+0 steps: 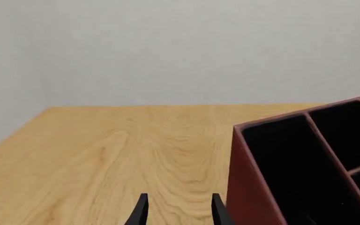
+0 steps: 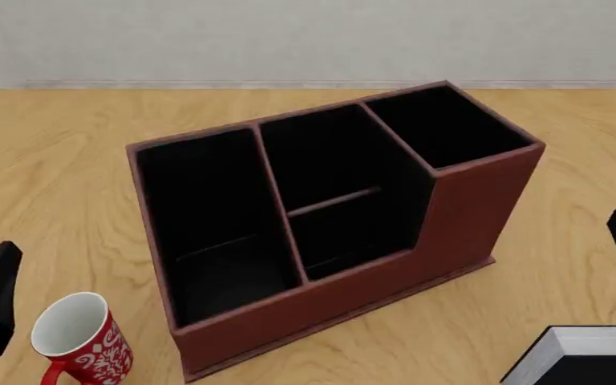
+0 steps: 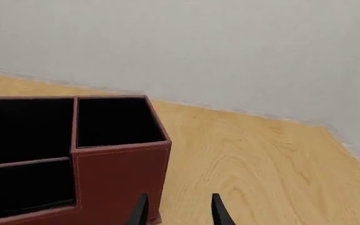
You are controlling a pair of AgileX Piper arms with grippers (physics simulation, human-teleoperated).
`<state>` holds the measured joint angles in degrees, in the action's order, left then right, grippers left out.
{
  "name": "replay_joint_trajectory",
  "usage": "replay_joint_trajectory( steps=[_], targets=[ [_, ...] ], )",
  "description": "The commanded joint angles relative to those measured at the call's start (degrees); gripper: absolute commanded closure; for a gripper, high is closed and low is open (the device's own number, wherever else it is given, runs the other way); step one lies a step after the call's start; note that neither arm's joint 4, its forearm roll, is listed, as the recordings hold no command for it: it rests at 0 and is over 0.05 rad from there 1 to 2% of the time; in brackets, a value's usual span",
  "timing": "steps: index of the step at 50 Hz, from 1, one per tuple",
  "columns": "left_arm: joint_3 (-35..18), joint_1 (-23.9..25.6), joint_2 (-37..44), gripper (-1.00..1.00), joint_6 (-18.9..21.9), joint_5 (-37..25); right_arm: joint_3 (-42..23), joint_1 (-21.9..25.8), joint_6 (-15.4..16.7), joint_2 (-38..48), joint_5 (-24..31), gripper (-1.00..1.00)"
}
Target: Pick up the book and place it in the right compartment of the caddy.
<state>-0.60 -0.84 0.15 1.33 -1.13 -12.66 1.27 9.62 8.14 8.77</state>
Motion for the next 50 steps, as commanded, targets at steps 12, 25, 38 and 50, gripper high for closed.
replay_joint_trajectory(
  steps=[12, 25, 38, 50],
  targets=[
    [-1.1, -1.2, 0.3, -1.0, 2.0, -1.2, -16.9, 0.5, 14.0, 11.3, 13.8, -1.0],
    [-1.9, -1.6, 1.7, -1.0, 3.0, -0.9, -26.3, 2.3, 20.1, 17.7, 22.1, -1.0],
    [-2.3, -1.5, 0.9, -1.0, 3.1, -2.4, -33.4, 3.5, 27.1, 22.6, 32.5, -1.0],
    [-1.4, -1.4, 0.7, -1.0, 4.7, -2.1, -35.5, 4.3, 33.8, 22.8, 44.4, -1.0]
  ],
)
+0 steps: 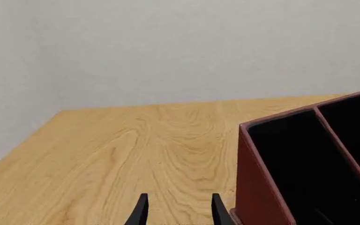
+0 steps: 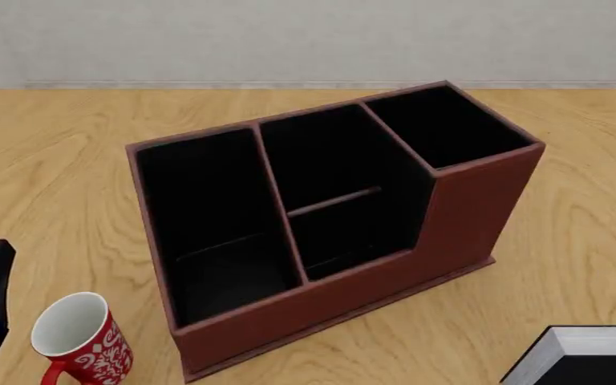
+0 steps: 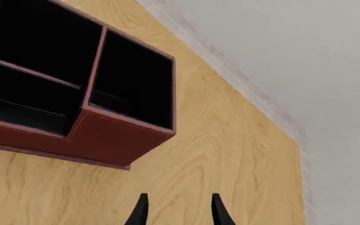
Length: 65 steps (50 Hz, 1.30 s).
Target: Pick up the book and place it in the right compartment of the caddy.
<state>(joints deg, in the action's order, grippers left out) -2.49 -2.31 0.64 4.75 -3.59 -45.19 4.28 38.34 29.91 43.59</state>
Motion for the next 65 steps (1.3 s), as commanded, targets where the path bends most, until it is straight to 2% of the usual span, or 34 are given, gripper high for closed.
replay_joint_trajectory(
  steps=[1, 5, 7, 8, 9, 11, 12, 14, 16, 17, 21, 25, 27, 30, 32, 37, 39, 48, 52, 55, 58, 62, 65],
  targets=[
    [0.5, 0.0, -0.3, -1.0, 1.1, 0.0, -3.3, 1.3, 5.1, 1.1, 10.5, -1.0],
    [0.6, 0.0, 0.2, -1.0, 0.8, 0.5, -3.7, 0.4, 8.6, 0.8, 13.7, -1.0],
    [0.6, 0.1, 0.2, -1.0, 0.6, 0.4, -4.4, 0.2, 8.8, 1.0, 14.3, -1.0],
    [0.6, 0.0, -0.2, -1.0, 0.6, 0.1, -4.6, -0.5, 11.1, 0.9, 15.8, -1.0],
    [0.5, 0.0, 0.1, -1.0, 0.6, 0.4, -4.6, -0.5, 11.1, 0.9, 15.8, -1.0],
    [0.5, -0.1, 0.1, -1.0, 0.5, 0.3, -3.9, -1.0, 13.7, 0.5, 17.8, -1.0],
    [0.5, -0.2, -0.3, -1.0, 0.6, 0.0, -5.1, -1.1, 13.1, 1.2, 18.0, -1.0],
    [0.6, -0.1, 0.2, -1.0, 0.5, 0.5, -5.2, -1.5, 14.6, 1.6, 18.8, -1.0],
    [0.6, -0.1, 0.3, -1.0, 0.5, 0.6, -3.6, -2.5, 17.1, 1.3, 19.4, -1.0],
    [0.6, 0.0, 0.4, -1.0, 0.4, 0.7, -4.4, -2.0, 16.2, 2.0, 19.2, -1.0],
    [0.8, 0.1, 0.4, -1.0, 0.4, 0.9, -4.6, -1.5, 16.6, 2.8, 19.9, -1.0],
    [1.1, 0.3, 0.2, -1.0, 0.4, 0.7, -6.1, -1.7, 17.9, 4.1, 21.5, -1.0],
    [1.1, 0.3, 0.1, -1.0, 0.4, 0.6, -5.7, -2.7, 20.2, 4.0, 22.7, -1.0],
    [1.2, 0.2, 0.1, -1.0, 0.5, 0.8, -6.8, -2.4, 19.9, 5.1, 23.6, -1.0],
    [1.2, 0.3, -0.1, -1.0, 0.6, 0.6, -5.5, -4.0, 22.6, 4.3, 24.5, -1.0],
    [1.0, 0.2, 0.0, -1.0, 0.7, 0.6, -6.0, -4.7, 23.4, 4.8, 24.7, -1.0],
    [1.1, 0.1, -0.5, -1.0, 0.8, 0.0, -4.7, -6.1, 25.8, 4.0, 25.9, -1.0],
    [0.8, -0.1, -0.2, -1.0, 1.0, 0.0, -2.6, -5.8, 26.6, 4.7, 26.3, -1.0],
    [1.2, 0.2, -0.5, -1.0, 1.6, -0.1, 0.4, -7.5, 29.1, 3.7, 26.3, -1.0],
    [1.0, 0.3, -0.2, -1.0, 1.2, -0.1, 0.4, -6.6, 28.3, 4.1, 26.3, -1.0],
    [1.0, 0.1, -0.3, -1.0, 1.2, -0.2, 2.7, -8.5, 30.9, 3.1, 26.3, -1.0],
    [0.9, 0.1, -0.4, -1.0, 1.2, -0.3, 2.9, -8.4, 30.8, 3.4, 26.3, -1.0],
    [0.9, 0.0, -0.4, -1.0, 1.5, -0.3, 4.3, -9.4, 32.3, 3.3, 26.3, -1.0]
  ],
)
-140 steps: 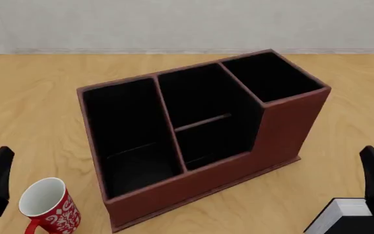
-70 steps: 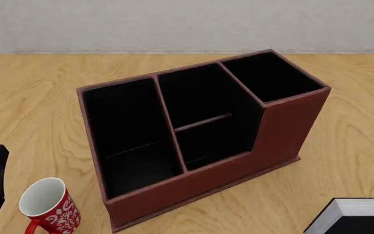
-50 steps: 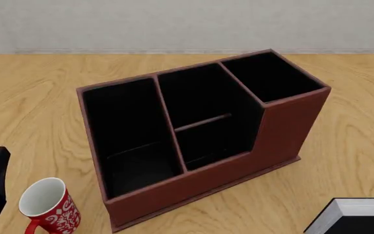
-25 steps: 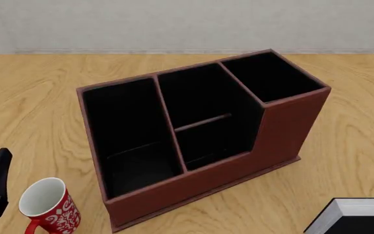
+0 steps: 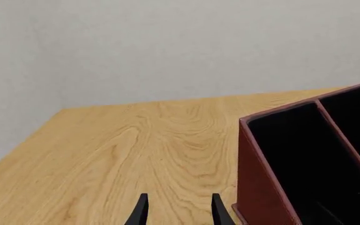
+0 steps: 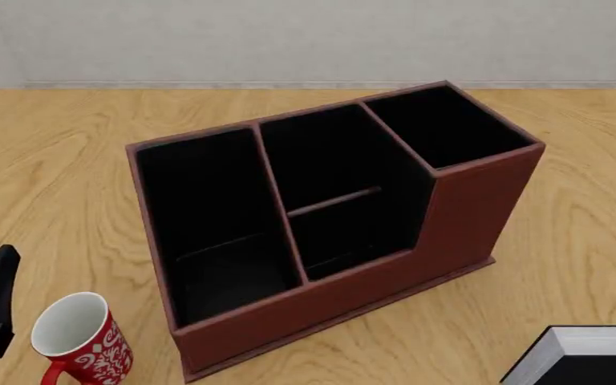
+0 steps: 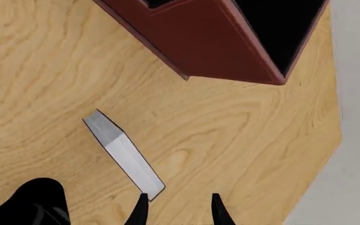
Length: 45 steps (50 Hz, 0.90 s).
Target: Pick up the book and place it in the right compartment of the caddy.
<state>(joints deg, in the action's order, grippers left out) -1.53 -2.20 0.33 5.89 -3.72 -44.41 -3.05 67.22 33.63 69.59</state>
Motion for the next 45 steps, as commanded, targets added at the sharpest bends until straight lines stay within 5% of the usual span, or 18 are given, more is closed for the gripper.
replay_joint_trajectory(
  steps=[1, 30, 35, 45],
  targets=[
    [-0.1, -0.1, -0.1, -1.0, 0.4, -0.2, 3.7, -2.4, 3.8, -0.3, 0.3, -1.0],
    [0.4, 0.4, -0.3, -1.0, 0.8, 0.0, 8.7, -8.3, 10.7, -2.4, 0.3, -1.0],
    [0.5, 0.2, -0.3, -1.0, 1.0, 0.0, 10.5, -10.0, 14.2, -4.2, 0.3, -1.0],
    [0.6, 0.0, -0.3, -1.0, 0.8, 0.2, 10.4, -9.2, 14.3, -4.2, 0.3, -1.0]
  ],
)
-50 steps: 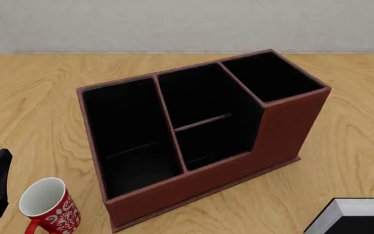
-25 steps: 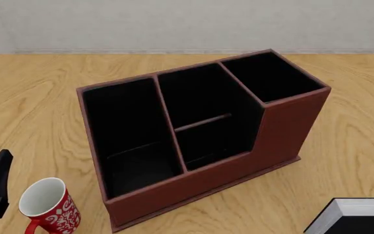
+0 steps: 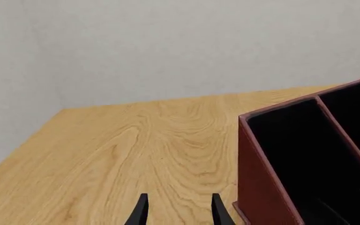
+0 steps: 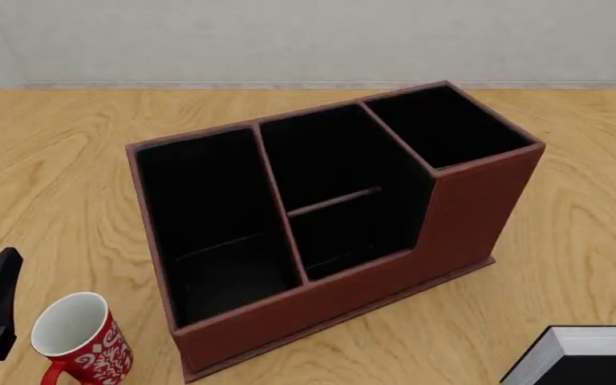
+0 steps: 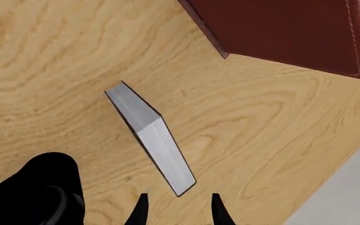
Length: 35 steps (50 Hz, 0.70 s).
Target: Pick up the book and place it in the right compartment of the caddy.
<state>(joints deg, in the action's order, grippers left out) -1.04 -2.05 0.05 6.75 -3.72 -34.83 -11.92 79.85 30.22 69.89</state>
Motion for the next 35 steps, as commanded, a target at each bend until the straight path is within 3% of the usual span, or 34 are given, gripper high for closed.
replay_joint_trajectory(
  steps=[1, 22, 35],
  targets=[
    [0.3, 0.0, 0.0, -1.0, 0.0, 0.1, 0.7, -0.1, 1.4, -0.6, 0.0, -1.0],
    [0.8, -0.7, 0.0, -1.0, -0.1, 0.5, 2.5, 3.5, -0.7, 1.5, -1.7, -1.0],
    [0.9, -0.8, 0.0, -1.0, -0.1, 0.5, 4.3, 3.4, 0.1, 3.3, -5.2, -1.0]
  ],
)
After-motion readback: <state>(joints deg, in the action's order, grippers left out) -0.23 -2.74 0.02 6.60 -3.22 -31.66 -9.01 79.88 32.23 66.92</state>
